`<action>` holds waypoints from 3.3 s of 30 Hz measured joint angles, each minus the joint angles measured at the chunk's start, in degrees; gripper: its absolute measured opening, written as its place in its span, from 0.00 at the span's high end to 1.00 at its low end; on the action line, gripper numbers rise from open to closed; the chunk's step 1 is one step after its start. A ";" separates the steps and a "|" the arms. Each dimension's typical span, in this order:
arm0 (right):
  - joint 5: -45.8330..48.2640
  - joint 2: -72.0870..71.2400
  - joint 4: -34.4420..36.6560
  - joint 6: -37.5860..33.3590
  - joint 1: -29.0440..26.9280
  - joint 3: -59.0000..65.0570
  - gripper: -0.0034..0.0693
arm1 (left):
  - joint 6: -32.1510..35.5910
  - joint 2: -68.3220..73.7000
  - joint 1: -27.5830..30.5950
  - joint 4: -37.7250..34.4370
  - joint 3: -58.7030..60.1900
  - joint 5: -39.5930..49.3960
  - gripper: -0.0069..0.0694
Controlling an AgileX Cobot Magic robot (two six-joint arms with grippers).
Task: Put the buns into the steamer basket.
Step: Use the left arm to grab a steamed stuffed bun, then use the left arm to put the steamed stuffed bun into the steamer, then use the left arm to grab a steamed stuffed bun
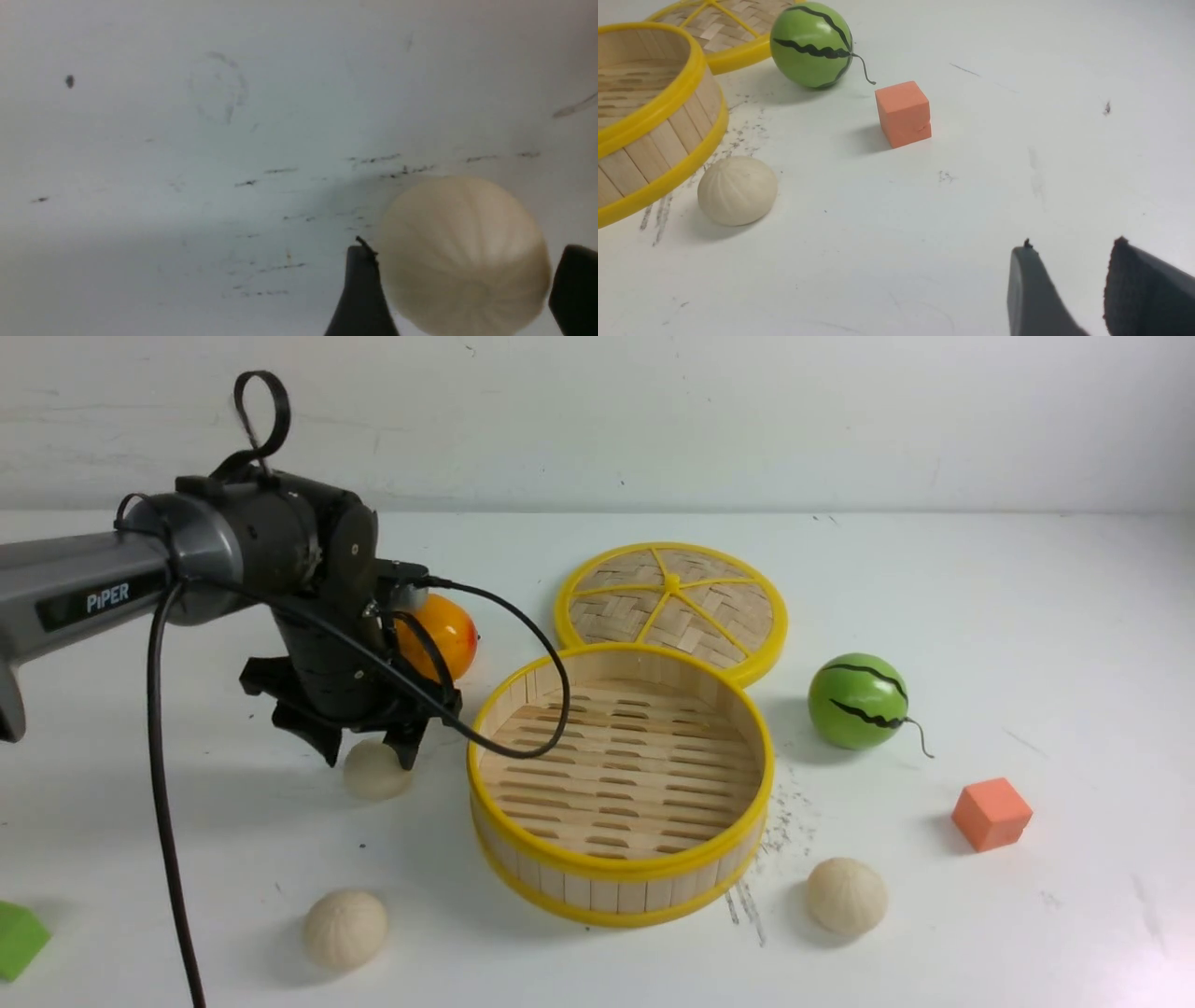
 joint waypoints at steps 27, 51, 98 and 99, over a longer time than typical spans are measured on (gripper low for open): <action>0.00 0.00 0.00 0.00 0.00 0.00 0.62 | 1.54 -4.64 -1.34 -7.52 -16.28 9.66 0.91; 0.00 0.00 0.00 0.00 0.00 0.00 0.62 | 2.27 7.87 -16.57 -2.62 -20.68 8.12 0.55; 0.00 0.00 0.00 0.00 0.00 0.00 0.62 | -4.78 -28.54 -7.96 -4.67 34.94 -2.71 0.35; 0.00 0.00 0.00 0.00 0.00 0.00 0.62 | -5.39 -28.48 -7.96 -4.20 35.40 -3.77 0.35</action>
